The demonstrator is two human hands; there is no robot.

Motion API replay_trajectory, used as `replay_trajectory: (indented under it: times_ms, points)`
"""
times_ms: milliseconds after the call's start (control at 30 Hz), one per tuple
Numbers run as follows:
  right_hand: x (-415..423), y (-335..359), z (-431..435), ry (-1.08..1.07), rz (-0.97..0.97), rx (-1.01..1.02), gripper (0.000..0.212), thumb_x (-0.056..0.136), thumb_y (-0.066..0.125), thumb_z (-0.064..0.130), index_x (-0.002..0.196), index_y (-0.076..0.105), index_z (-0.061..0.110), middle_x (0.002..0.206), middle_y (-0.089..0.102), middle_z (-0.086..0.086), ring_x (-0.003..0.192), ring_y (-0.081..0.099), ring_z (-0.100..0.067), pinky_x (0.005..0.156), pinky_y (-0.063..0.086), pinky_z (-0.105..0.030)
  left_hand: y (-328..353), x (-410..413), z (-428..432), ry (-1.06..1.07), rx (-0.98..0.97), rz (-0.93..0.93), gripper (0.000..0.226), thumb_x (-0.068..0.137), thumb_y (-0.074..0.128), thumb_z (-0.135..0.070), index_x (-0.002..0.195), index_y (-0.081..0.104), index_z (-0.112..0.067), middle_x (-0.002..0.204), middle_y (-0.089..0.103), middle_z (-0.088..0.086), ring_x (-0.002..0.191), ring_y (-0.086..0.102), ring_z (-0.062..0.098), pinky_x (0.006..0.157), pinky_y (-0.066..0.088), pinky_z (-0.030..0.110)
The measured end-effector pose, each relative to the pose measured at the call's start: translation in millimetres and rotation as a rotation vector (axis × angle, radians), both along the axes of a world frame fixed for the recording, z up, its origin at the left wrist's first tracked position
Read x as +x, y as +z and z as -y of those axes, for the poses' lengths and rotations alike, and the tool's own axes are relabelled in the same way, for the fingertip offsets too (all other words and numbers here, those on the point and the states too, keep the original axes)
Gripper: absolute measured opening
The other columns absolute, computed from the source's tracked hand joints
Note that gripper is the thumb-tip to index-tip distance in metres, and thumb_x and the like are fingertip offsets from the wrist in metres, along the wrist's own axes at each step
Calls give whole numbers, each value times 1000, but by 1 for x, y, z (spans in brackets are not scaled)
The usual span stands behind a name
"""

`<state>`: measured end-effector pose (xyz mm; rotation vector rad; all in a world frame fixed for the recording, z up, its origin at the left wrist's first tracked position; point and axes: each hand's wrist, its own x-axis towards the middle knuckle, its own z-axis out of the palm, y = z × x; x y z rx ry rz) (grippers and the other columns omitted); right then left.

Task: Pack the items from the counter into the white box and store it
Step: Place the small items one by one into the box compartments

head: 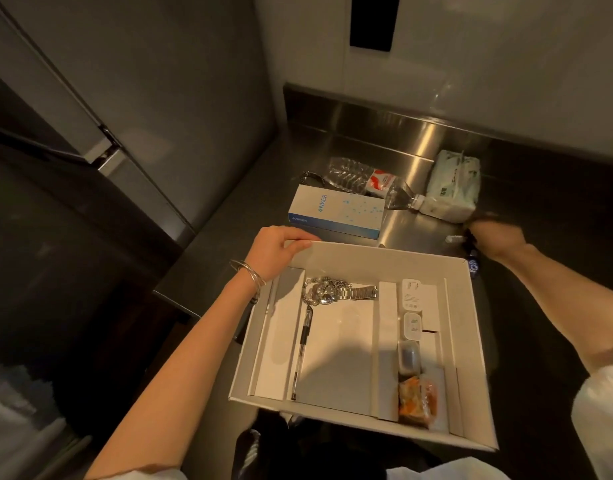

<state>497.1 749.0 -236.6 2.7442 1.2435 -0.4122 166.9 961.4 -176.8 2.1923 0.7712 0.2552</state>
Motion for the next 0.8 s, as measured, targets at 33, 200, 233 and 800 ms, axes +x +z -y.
replay_trajectory:
  times_ms: [33,200,233,800]
  points:
    - [-1,2,2,16,34,20,13,89,50,11,99,57,8,102,59,-17,93,56,-31,81,50,-41,0,0,0,2,-8,5,22,89,54,-14,105,68,-12,105,68,8,95,56,13,82,43,21]
    - [-12,45,4,-71,257,316,15,87,57,16,99,58,7,99,61,-21,88,59,-38,72,53,-47,-4,-1,-4,-24,-11,24,21,89,54,-15,105,68,-13,105,69,7,93,55,10,78,42,14]
    - [-18,59,4,-131,258,358,17,88,58,19,101,57,8,102,61,-20,91,58,-39,74,52,-46,-4,0,-4,-25,-13,29,21,89,54,-16,105,68,-13,105,69,7,92,55,10,79,42,14]
    - [-269,70,-17,-217,-653,583,23,75,75,18,75,53,20,66,64,3,65,63,-12,71,52,-32,-5,-4,-7,-104,-13,68,22,90,53,-20,105,69,-15,108,70,7,100,59,21,92,46,35]
